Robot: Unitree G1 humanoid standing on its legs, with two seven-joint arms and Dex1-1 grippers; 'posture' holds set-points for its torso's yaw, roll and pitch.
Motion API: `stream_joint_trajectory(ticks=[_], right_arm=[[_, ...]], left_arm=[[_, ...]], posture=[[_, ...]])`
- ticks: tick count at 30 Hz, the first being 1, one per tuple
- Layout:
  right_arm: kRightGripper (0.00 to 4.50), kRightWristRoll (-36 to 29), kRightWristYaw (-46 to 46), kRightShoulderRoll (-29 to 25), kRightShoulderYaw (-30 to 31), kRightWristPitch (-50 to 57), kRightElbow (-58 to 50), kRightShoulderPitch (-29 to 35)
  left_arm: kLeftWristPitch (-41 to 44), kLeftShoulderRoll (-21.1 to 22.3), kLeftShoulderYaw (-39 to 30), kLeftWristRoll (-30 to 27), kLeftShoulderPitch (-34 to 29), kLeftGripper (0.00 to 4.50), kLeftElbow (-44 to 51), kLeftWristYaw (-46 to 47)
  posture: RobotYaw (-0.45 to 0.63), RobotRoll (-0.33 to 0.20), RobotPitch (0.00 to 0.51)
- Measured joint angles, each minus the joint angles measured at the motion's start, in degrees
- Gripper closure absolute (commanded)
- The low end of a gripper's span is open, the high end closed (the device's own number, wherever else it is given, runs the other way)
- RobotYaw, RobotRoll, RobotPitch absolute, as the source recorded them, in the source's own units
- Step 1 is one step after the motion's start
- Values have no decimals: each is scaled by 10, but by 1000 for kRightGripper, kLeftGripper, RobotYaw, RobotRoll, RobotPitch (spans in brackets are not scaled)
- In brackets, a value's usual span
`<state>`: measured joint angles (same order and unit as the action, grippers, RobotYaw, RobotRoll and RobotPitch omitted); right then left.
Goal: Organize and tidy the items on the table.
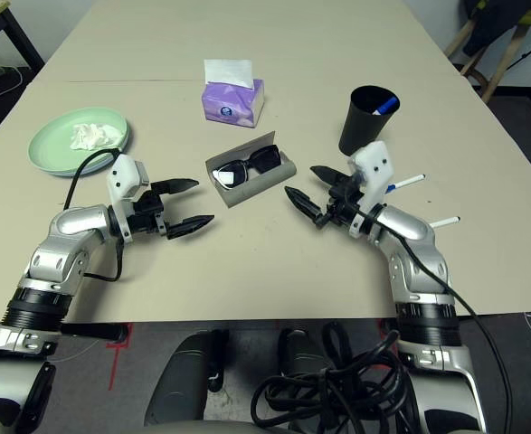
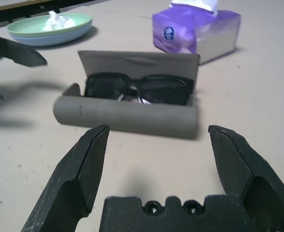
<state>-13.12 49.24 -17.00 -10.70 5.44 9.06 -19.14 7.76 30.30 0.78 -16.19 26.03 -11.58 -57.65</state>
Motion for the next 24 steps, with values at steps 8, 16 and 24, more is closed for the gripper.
stream_joint_trajectory(ticks=[8,16,24], right_arm=[[14,-35,32,-33,-9,-109,56,4],[14,-64,95,-76,-6,-150,81,4],[0,-81,108,-91,3,-134,73,3]], left_arm=[[-72,-10,-24,1,13,0,-64,12],[-122,-13,-33,7,98,0,-196,13],[-180,-16,-37,19,139,407,-310,-3]], posture=[[129,0,129],[135,0,123],[120,0,119]])
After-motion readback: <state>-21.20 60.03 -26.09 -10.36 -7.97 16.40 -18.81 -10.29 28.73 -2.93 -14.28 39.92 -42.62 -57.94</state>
